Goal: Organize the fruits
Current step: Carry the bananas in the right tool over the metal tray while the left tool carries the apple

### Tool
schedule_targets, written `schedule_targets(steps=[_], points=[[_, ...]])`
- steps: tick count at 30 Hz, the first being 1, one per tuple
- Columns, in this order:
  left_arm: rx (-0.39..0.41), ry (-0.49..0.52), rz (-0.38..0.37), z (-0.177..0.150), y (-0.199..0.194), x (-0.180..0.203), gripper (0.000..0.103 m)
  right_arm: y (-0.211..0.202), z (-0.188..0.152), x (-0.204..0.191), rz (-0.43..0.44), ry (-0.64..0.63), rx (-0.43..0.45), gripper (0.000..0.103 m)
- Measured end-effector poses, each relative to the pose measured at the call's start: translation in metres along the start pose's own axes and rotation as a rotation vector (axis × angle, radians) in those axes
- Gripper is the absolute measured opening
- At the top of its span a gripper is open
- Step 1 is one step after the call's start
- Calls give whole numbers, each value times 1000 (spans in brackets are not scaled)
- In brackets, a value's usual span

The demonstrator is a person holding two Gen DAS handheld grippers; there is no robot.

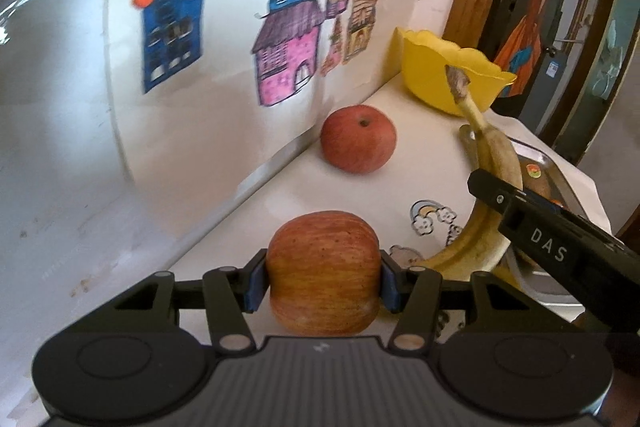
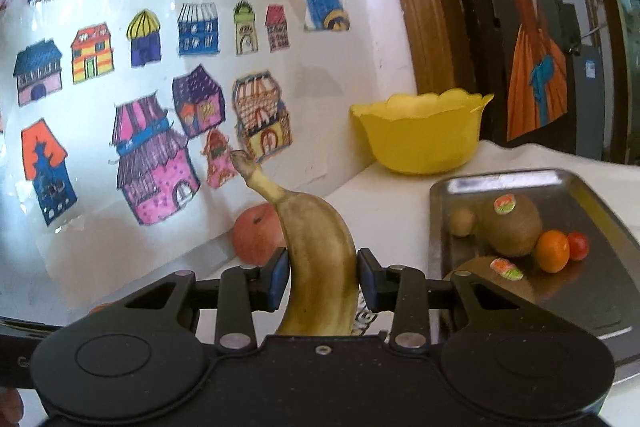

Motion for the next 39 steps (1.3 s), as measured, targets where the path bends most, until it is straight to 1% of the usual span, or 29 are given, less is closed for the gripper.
schedule_targets(steps=[6, 12, 17, 20, 24, 27, 30, 33, 35, 39], points=[[19, 13, -14, 9, 2, 15, 58, -9, 12, 5, -15, -27, 58, 38], [41, 25, -17, 21, 8, 35, 58, -17, 25, 24, -41, -8, 112, 38], [50, 25, -22, 31, 16, 56, 58, -21, 39, 46, -46, 18, 120, 38], [54, 27, -34, 37, 21, 74, 58, -26, 46, 60, -53, 38, 127, 39], [59, 37, -56, 46, 27, 100, 59, -40, 59, 82, -78, 70, 162, 39], [62, 46, -77, 53, 31, 123, 58, -49, 71, 100, -101, 68, 180, 39], [69, 52, -101, 60, 34, 146, 59, -57, 83, 120, -119, 43, 180, 39], [78, 60, -129, 66, 37, 172, 59, -65, 91, 141, -135, 13, 156, 39], [83, 71, -146, 68, 43, 189, 59, -68, 92, 156, -147, -6, 135, 39], [77, 97, -155, 72, 58, 212, 59, -64, 88, 184, -167, -12, 93, 39]])
Point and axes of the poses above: each gripper's, at about its wrist camera, not at the fingertips, and y roughly the way its jaws point, x to its right, z to its top, the point moved 2 cm from there along y, roughly the way its jaws point, and after that the axes turned 7 degrees about z, right-handed, at the moved point
